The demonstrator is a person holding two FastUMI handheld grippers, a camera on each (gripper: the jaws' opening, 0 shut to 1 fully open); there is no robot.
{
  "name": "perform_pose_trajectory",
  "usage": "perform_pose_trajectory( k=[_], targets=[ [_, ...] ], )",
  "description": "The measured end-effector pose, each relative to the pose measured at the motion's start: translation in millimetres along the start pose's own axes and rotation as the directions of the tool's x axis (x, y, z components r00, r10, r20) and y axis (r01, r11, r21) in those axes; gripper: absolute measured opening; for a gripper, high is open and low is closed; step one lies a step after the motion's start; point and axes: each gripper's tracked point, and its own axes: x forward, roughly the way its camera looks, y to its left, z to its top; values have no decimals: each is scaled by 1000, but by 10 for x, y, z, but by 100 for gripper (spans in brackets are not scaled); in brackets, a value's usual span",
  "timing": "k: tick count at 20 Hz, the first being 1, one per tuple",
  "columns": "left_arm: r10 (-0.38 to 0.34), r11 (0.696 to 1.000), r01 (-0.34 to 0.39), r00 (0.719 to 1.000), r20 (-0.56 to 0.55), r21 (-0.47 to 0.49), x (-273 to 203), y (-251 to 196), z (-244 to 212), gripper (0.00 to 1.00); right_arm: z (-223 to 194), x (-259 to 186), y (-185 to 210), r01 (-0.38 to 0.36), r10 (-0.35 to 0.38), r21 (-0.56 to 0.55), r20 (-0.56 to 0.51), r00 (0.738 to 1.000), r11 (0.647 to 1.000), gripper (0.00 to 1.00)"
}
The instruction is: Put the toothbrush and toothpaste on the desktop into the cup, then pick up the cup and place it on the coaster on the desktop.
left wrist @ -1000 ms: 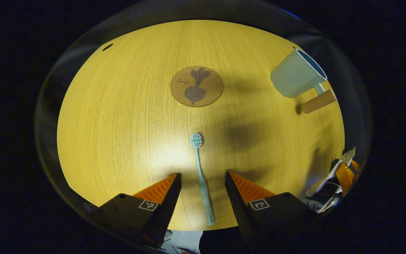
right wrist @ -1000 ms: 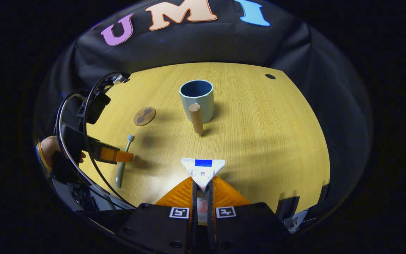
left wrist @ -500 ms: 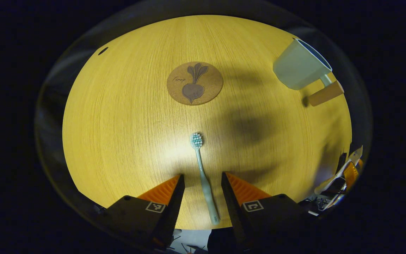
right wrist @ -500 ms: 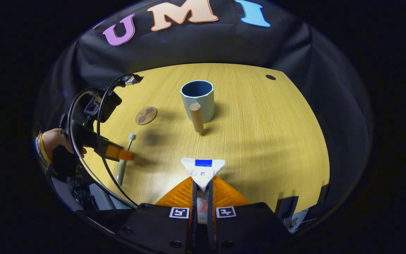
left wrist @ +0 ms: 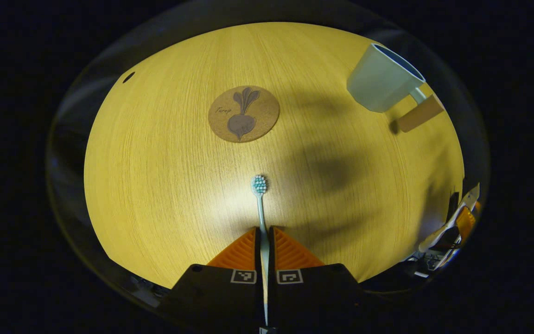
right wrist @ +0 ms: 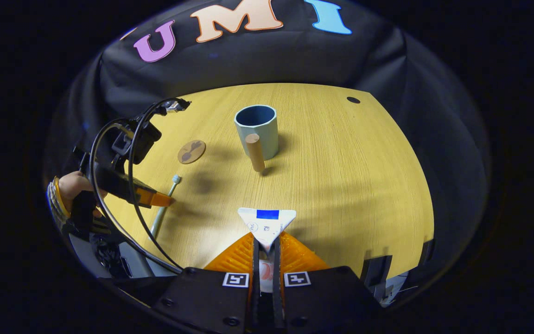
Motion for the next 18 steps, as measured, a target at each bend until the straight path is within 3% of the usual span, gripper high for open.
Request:
perform_pose_trajectory(
  k=[4, 9, 13, 18],
  targets=[
    [-36, 998, 40, 996, 86, -49, -8, -6, 24, 0, 11, -14, 9, 0, 0, 2, 8, 1000, 1000, 13],
    [-87, 971, 127, 976, 199, -201, -100, -14, 41, 0, 172, -7, 26, -9, 8, 19, 48, 999, 1000, 13],
    [-141, 914, 259, 925, 352, -313, -349, -80, 220, 0, 475, -37, 41, -19, 16, 29, 112, 994, 999, 13],
    [-136, 893, 322, 859, 493, -313, -693, 24, 421, 0, 1086, -210, 109, -21, 19, 5, 283, 959, 1000, 13]
  ],
)
